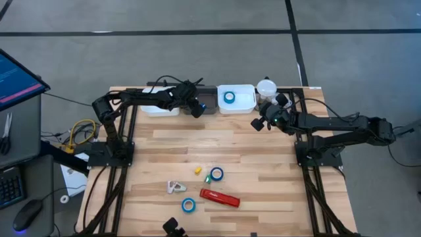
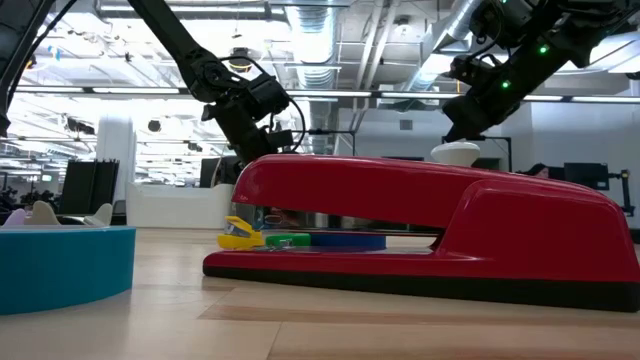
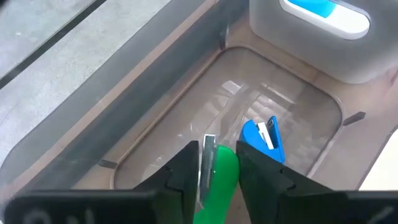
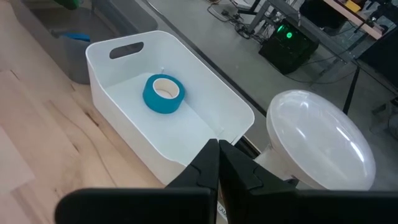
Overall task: Pick and place Stapler, Stapler remover, tape
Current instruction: Put the top green stapler into the black bin, then put the yellow stapler into the black bin
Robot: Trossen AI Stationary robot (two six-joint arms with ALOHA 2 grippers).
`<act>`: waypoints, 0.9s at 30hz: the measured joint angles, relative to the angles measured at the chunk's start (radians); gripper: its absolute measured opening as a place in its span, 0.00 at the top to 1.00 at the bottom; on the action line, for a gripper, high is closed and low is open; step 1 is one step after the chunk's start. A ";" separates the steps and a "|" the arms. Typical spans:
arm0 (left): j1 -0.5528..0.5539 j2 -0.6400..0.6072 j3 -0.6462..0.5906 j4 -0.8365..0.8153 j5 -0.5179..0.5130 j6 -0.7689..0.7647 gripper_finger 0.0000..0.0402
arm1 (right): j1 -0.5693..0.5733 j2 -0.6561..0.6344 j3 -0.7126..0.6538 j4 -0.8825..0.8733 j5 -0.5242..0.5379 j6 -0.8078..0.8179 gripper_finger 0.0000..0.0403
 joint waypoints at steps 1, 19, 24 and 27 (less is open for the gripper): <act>0.000 0.000 0.000 0.000 0.000 0.000 0.74 | 0.000 0.000 0.000 -0.001 0.000 0.000 1.00; -0.001 -0.006 0.000 -0.001 0.006 0.006 0.74 | 0.000 0.000 0.000 -0.001 0.000 -0.001 1.00; -0.033 -0.081 0.000 -0.010 0.045 0.036 0.86 | 0.000 0.000 0.000 -0.001 0.000 -0.011 1.00; -0.090 -0.150 0.000 -0.051 0.048 0.103 0.93 | 0.000 0.000 0.000 -0.005 0.000 -0.011 1.00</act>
